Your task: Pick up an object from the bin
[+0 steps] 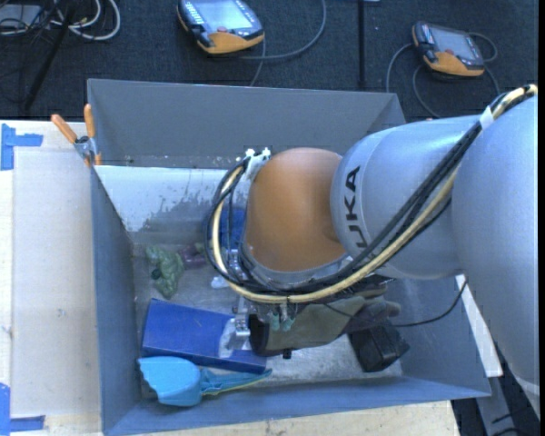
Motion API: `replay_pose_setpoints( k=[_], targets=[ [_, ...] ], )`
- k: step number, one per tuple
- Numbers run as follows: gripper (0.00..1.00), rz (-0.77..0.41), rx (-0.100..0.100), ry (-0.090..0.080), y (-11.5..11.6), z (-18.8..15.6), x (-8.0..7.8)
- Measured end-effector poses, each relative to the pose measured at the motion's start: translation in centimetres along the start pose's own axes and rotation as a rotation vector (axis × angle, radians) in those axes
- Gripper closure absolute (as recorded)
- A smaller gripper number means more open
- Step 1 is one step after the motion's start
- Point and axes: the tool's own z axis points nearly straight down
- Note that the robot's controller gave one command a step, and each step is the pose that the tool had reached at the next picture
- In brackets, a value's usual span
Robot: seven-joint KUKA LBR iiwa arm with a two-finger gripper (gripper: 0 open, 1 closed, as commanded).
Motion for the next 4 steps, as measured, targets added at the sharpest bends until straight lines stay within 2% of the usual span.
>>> replay_pose_setpoints(
  k=[1, 2, 3, 4],
  targets=[
    [0.00, 0.000, 0.000, 0.000, 0.0, 0.0, 0.0],
    [1.00, -0.149, -0.016, -0.038, -4.8, 6.4, 2.6],
    [1.00, -0.148, -0.016, -0.038, -4.9, 6.5, 2.6],
    [1.00, -0.119, 0.000, -0.002, -5.6, -4.9, 2.6]
  ],
)
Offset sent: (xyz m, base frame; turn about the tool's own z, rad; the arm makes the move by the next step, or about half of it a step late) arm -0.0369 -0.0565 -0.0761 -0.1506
